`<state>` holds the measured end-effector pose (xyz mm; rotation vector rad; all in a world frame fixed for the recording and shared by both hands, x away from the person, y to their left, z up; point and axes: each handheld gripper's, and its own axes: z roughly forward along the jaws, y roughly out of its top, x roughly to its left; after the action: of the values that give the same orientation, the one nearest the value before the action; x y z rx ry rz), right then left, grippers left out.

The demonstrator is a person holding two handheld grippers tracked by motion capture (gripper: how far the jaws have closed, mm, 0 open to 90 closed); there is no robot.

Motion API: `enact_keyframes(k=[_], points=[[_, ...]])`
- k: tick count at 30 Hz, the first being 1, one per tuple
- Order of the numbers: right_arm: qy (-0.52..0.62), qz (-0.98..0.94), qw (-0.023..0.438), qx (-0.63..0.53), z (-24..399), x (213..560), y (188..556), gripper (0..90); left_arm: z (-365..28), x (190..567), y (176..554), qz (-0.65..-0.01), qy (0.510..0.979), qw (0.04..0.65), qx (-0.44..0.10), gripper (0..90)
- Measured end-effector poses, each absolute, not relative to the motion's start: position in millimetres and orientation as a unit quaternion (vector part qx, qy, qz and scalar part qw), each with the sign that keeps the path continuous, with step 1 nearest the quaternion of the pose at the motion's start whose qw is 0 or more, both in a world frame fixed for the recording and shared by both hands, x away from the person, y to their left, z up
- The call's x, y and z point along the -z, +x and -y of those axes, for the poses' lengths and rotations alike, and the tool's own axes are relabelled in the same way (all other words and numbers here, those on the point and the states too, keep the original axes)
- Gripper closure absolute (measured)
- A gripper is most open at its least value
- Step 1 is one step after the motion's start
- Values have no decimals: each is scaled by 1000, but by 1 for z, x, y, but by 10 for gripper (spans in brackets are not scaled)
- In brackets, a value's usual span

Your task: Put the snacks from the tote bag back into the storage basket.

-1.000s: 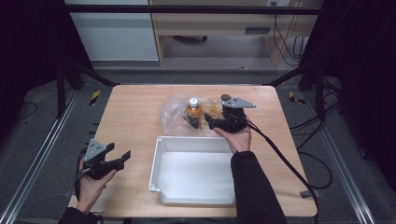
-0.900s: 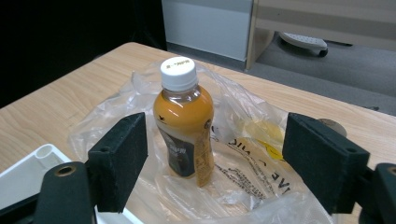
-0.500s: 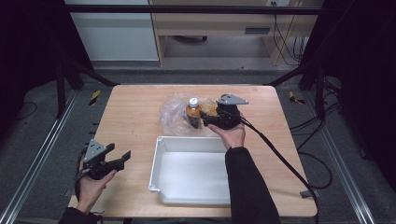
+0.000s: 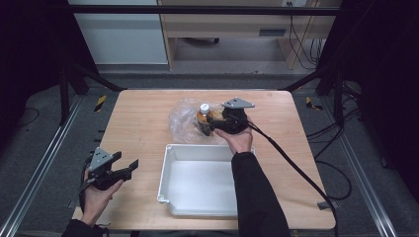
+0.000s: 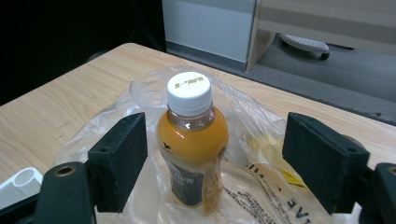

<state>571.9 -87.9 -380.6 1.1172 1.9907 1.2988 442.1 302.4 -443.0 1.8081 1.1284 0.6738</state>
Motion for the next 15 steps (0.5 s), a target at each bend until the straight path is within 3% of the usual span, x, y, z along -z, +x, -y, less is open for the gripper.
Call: enact_keyframes(k=[15], points=[[412,-733,252,-478,75,386,581,222,-302,443,442,-453,727,439,-271,266]])
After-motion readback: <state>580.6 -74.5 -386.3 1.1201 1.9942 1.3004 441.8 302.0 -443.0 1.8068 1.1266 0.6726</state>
